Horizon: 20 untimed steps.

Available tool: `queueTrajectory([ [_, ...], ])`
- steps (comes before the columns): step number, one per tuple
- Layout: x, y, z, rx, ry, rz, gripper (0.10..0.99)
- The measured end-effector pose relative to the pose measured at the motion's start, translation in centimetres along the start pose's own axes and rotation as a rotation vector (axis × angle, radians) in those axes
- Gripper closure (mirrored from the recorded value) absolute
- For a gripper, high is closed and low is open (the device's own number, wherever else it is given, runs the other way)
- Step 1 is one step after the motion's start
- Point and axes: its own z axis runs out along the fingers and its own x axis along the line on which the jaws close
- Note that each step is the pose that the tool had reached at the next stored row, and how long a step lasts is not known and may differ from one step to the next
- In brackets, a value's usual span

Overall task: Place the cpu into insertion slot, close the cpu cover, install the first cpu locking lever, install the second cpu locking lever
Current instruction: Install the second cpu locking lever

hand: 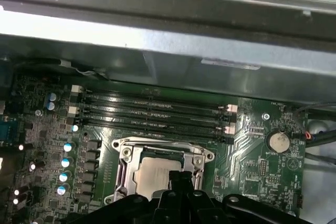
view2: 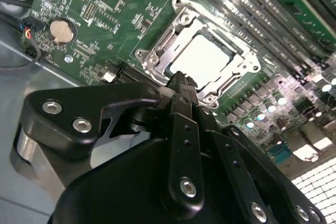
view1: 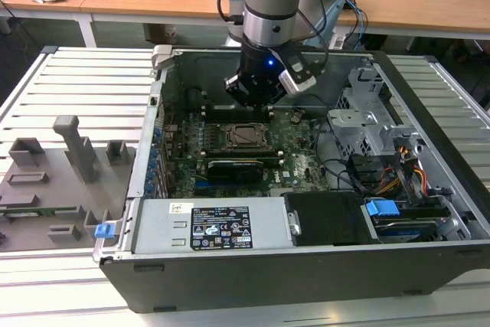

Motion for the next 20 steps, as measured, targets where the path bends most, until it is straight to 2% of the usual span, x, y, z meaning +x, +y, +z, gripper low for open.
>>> queueTrajectory([
  [4, 0.02, -0.17, -0.08, 0.0, 0.0001, 0.0, 0.98],
  [9, 0.01, -0.1, -1.13, 0.0, 0.0, 0.0, 0.98],
  [12, 0.01, -0.15, -1.23, 0.0, 0.0, 0.0, 0.98],
  [20, 0.14, -1.26, -1.32, 0.0, 0.0, 0.0, 0.98],
])
